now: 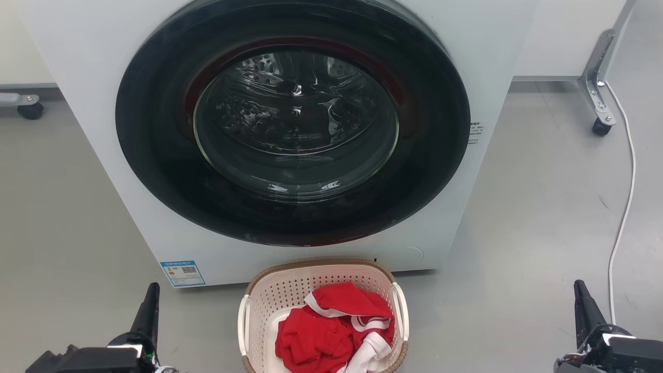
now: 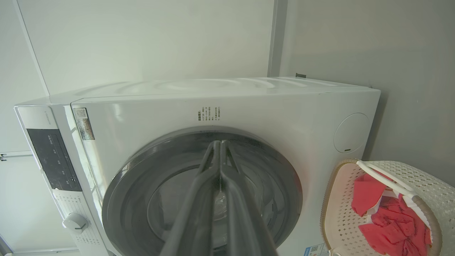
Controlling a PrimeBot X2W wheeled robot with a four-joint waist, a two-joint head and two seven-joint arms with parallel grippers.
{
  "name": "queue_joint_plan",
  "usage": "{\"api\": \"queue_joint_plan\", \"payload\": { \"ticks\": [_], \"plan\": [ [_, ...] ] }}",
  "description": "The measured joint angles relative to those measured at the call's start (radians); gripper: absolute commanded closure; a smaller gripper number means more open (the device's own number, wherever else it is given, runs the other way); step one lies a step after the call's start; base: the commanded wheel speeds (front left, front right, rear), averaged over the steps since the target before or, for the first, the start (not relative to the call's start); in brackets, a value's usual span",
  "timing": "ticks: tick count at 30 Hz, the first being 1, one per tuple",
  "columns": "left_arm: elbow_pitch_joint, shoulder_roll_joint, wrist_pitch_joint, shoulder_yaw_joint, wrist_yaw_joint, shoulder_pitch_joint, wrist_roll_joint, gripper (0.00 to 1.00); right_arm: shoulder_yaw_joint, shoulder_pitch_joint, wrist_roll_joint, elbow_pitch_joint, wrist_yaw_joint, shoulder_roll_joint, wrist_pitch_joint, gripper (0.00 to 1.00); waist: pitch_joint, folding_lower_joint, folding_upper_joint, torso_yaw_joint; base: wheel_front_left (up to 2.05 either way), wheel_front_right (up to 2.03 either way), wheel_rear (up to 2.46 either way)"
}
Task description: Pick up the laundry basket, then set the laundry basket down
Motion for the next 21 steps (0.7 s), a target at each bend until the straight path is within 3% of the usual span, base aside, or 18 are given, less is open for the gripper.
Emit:
{"api": "queue_joint_plan", "payload": {
  "ticks": [21],
  "plan": [
    [0.0, 0.0, 0.0, 0.0, 0.0, 0.0, 0.0, 1.0, 0.0, 0.0, 0.0, 0.0, 0.0, 0.0, 0.0, 1.0, 0.0, 0.0, 0.0, 0.0, 0.0, 0.0, 0.0]
  ]
}}
